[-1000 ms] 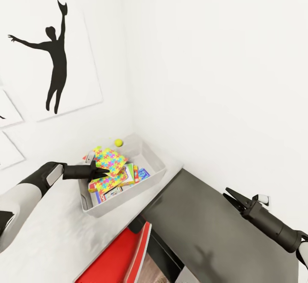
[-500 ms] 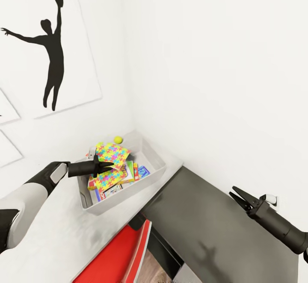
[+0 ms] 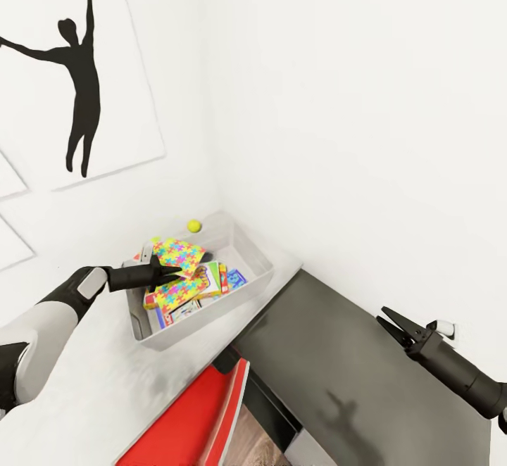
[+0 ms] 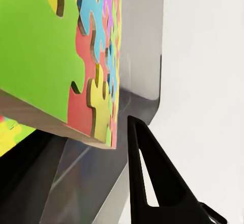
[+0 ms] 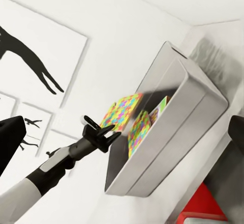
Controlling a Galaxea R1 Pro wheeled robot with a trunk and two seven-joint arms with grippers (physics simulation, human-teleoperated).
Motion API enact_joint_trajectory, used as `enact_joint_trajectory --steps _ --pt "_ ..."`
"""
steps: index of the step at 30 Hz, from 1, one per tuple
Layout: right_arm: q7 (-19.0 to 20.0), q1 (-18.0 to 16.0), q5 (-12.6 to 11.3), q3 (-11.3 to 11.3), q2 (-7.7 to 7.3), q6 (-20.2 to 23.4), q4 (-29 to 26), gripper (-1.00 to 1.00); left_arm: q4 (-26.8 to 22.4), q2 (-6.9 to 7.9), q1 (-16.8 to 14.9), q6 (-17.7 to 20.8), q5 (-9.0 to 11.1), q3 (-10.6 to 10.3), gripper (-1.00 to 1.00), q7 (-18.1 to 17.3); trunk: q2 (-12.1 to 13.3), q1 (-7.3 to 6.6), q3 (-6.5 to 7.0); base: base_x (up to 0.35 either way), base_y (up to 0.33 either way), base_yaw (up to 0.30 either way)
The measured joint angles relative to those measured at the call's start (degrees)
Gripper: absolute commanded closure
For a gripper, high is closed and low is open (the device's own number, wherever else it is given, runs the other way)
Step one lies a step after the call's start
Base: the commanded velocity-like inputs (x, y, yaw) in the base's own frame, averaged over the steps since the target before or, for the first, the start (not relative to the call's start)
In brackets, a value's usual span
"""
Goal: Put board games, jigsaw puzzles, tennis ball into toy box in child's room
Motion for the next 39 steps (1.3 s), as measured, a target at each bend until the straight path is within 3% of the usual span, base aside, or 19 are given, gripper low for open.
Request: enact_joint_trajectory --steps 4,13,30,34,39 --pt "0.0 0.0 0.0 0.1 0.04 0.0 0.0 -1.00 0.0 -0.50 0.0 0.0 0.0 1.3 1.00 1.3 0.0 0.00 -0.38 0.000 0.000 0.000" --pt "0.0 0.0 0.0 0.2 0.06 -0.1 0.0 -1.00 0.0 -2.00 0.0 0.0 -0.1 1.5 1.00 1.5 0.0 0.00 -1.23 0.000 0.000 0.000" --pt "0.0 0.1 0.0 -0.2 0.40 -0.1 0.0 -1.00 0.0 -1.96 0.0 -0.1 -0.1 1.3 1.00 1.6 0.0 0.00 -2.42 0.000 0.000 0.000" --pt "-0.1 0.3 0.4 -0.1 1.46 -1.1 0.2 -1.00 -0.4 -2.81 0.0 0.9 -0.7 0.7 1.00 1.5 0.0 0.00 -2.42 0.000 0.000 0.000" --pt "0.0 0.3 1.1 -0.1 2.66 -1.8 0.2 -1.00 -0.4 -2.65 0.0 1.6 -0.7 -0.1 1.00 1.5 0.0 0.00 -2.42 0.000 0.000 0.000"
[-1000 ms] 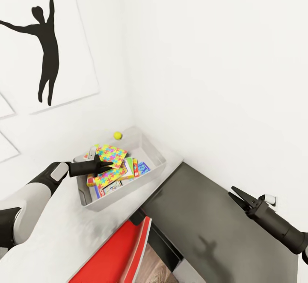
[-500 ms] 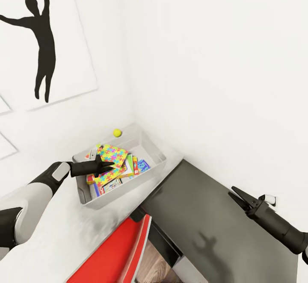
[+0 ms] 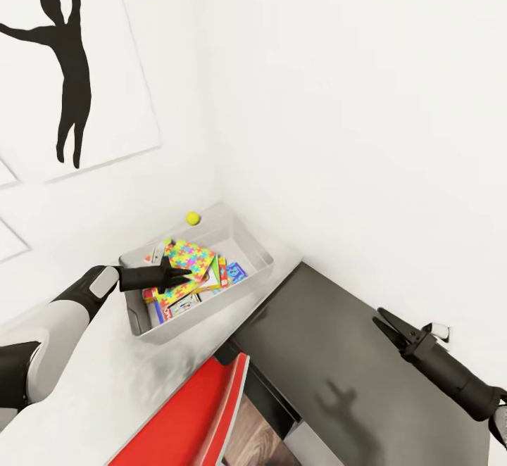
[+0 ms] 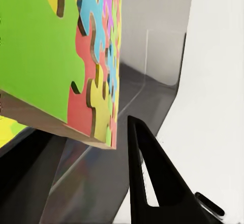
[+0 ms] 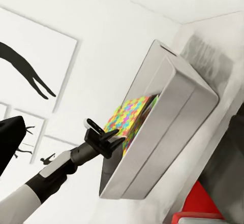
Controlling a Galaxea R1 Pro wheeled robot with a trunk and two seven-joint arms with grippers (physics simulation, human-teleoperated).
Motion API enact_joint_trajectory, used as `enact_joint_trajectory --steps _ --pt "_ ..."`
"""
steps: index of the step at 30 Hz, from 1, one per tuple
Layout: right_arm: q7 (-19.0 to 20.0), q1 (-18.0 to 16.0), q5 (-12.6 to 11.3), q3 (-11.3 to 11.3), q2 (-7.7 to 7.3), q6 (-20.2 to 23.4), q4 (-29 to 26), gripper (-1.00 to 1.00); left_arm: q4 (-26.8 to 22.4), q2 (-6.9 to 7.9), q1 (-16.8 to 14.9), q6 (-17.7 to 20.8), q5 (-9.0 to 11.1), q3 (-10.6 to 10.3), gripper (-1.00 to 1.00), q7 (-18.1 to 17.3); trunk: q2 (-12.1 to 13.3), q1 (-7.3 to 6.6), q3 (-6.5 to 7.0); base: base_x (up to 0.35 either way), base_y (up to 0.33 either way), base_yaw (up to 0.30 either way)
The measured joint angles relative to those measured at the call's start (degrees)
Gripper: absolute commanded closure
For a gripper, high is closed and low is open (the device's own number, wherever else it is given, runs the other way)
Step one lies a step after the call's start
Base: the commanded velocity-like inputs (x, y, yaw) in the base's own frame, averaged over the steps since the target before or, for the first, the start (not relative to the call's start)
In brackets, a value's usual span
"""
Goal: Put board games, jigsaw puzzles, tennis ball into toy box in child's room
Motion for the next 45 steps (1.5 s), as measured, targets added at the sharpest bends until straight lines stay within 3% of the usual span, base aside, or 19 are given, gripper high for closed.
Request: enact_joint_trajectory --steps 3,4,45 --pt "0.1 0.0 0.8 0.0 0.19 -0.3 0.0 -1.00 0.0 0.06 0.0 0.2 0.0 -0.5 1.00 0.0 0.0 0.00 0.00 0.000 0.000 0.000" --pt "0.1 0.0 1.0 0.0 0.22 -0.4 0.0 -1.00 0.0 0.07 0.0 0.2 0.0 -0.6 -1.00 0.0 0.0 0.00 0.00 0.000 0.000 0.000" --pt "0.2 0.0 1.2 0.0 0.28 -0.5 0.0 -1.00 0.0 0.27 0.1 0.3 0.1 -0.6 -1.00 0.0 0.0 0.00 0.00 -0.014 0.000 0.000"
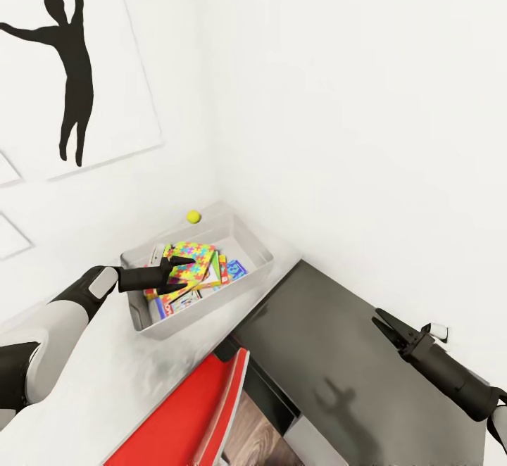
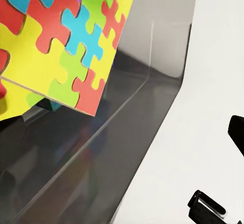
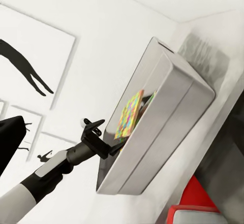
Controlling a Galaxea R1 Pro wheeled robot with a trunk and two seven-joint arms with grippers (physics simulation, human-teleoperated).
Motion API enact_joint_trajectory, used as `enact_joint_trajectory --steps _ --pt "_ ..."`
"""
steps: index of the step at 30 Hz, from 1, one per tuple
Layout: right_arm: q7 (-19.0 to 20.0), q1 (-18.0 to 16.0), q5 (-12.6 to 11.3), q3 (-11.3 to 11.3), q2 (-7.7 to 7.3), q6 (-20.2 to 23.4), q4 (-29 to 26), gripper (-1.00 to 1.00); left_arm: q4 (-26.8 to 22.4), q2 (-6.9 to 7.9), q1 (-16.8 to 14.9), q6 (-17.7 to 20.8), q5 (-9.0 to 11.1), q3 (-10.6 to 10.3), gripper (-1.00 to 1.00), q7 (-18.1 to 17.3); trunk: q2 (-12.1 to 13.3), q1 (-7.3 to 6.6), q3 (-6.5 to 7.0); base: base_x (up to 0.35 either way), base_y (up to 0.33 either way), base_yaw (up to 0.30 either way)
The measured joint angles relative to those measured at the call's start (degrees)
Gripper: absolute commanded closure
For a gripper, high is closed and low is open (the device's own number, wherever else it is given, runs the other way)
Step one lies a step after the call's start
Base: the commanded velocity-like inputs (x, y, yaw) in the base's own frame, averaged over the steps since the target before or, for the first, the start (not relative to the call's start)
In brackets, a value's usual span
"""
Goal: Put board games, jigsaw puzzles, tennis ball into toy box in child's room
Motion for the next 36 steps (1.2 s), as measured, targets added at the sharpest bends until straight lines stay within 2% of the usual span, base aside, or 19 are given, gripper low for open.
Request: enact_joint_trajectory --steps 12,31,36 --pt "0.0 0.0 0.0 0.0 0.00 0.0 0.0 -1.00 0.0 0.01 0.0 0.0 0.0 0.0 -1.00 -0.1 0.0 0.00 0.00 -0.081 0.000 0.000" --pt "0.0 0.0 0.0 0.0 0.00 0.0 0.0 -1.00 -0.1 0.14 0.0 0.0 0.0 0.2 -1.00 -0.2 0.0 0.00 0.00 -0.005 0.000 0.000" --pt "-0.1 0.0 0.0 0.0 0.00 0.0 0.0 -1.00 -0.9 0.71 0.0 0.1 0.2 0.1 -1.00 -1.9 0.0 0.00 0.00 0.000 0.000 0.000"
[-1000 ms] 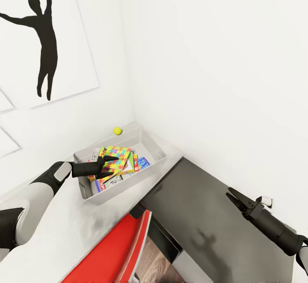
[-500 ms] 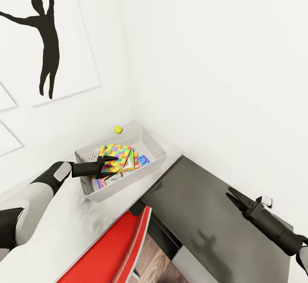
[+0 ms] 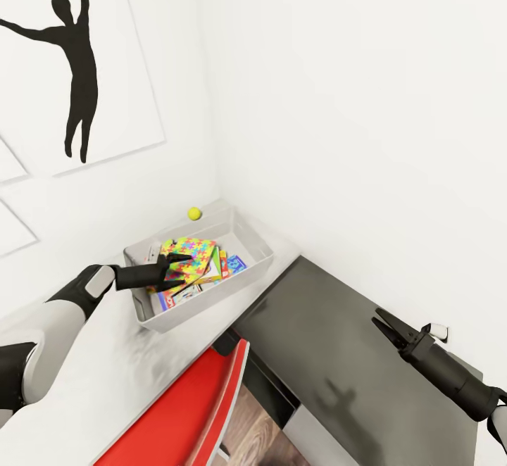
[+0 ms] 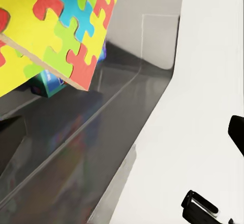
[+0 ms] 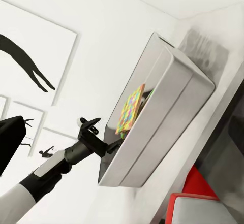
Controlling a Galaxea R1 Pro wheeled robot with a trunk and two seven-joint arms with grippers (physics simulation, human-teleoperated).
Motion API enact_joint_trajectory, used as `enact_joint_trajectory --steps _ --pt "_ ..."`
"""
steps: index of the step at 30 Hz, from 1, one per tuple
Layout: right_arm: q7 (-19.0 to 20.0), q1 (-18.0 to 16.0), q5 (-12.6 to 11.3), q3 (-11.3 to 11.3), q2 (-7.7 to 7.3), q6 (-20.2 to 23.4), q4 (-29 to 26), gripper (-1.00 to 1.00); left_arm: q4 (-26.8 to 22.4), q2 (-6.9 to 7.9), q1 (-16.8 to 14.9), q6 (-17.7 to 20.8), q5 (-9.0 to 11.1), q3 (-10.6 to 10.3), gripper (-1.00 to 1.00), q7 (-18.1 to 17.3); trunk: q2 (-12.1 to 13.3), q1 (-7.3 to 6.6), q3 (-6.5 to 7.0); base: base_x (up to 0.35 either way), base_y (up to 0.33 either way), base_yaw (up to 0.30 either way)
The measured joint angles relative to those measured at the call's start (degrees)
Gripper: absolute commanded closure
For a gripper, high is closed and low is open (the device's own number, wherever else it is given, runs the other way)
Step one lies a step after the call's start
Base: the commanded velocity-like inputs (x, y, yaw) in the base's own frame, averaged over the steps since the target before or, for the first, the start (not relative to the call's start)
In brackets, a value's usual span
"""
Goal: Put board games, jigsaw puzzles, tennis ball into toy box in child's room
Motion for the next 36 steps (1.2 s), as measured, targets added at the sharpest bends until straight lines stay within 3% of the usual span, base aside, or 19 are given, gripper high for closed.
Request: enact_joint_trajectory --steps 8,17,27,33,36 --pt "0.0 0.0 0.0 0.0 0.00 0.0 0.0 -1.00 -5.3 2.47 0.2 0.1 -0.1 0.0 -1.00 -7.5 0.0 0.00 0.00 0.000 0.000 0.000" --pt "0.0 0.0 0.0 0.0 0.00 0.0 0.0 -1.00 -5.9 4.28 0.3 0.1 -0.3 -1.5 -1.00 -10.8 0.0 0.00 0.00 0.000 0.000 0.000" --pt "0.0 0.0 0.0 0.0 0.05 0.0 0.0 -1.00 -6.2 5.75 0.4 0.1 -0.4 -1.6 -1.00 -13.9 0.0 0.00 0.00 0.000 0.000 0.000" --pt "-0.1 0.0 0.0 0.0 0.06 0.0 -0.1 -1.00 -10.2 8.47 0.4 0.1 -0.5 -2.4 -1.00 -14.3 0.0 0.00 0.00 0.000 0.000 0.000" --pt "-0.2 0.0 0.0 0.0 0.06 0.0 -0.1 -1.00 -16.2 11.14 0.5 0.1 -0.5 -5.0 -1.00 -14.6 0.0 0.00 0.01 0.000 0.000 0.000"
